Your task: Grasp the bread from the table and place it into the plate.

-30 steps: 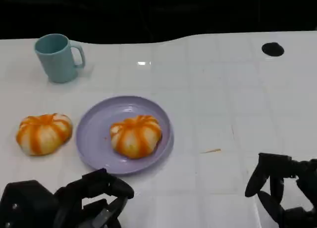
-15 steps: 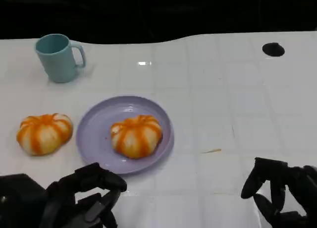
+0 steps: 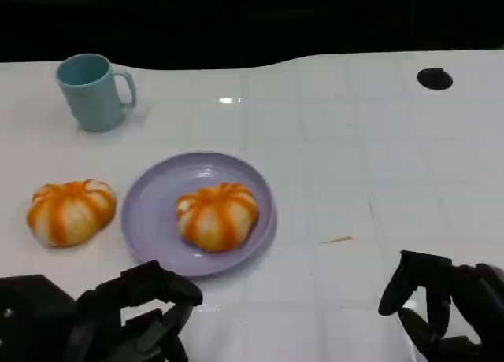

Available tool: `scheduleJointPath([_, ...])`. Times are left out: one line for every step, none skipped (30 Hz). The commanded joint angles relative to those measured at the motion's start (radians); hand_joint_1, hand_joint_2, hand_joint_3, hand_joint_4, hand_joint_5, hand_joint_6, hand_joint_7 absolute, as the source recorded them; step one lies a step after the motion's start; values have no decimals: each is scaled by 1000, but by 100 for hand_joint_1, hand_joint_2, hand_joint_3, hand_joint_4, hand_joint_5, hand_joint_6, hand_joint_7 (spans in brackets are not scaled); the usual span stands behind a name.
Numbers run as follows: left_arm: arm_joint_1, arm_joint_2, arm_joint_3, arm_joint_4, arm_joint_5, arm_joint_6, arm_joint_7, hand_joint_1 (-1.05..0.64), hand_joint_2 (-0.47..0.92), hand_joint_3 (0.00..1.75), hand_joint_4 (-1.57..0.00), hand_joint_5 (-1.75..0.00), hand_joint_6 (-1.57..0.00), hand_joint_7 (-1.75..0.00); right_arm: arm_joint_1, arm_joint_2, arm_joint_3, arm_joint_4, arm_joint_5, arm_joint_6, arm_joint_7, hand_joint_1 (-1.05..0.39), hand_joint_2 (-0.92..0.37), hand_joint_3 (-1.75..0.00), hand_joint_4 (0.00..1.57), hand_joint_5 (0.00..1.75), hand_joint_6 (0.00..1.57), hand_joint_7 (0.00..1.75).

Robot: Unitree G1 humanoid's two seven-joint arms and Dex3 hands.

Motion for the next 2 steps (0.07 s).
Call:
scheduleJointPath([5,9,4,-19,1,14,10,-31,92,53,-62,-175,-58,-130,8,-14,-8,-18,14,14,11,-18,-36,-128,98,175,82,148])
scheduleJointPath([4,10,3,-16,5,9,8,-31,92,53,-62,-175,-58,-130,9,-14,-8,-21,13,17,12,-18,-36,-128,99,175,82,148])
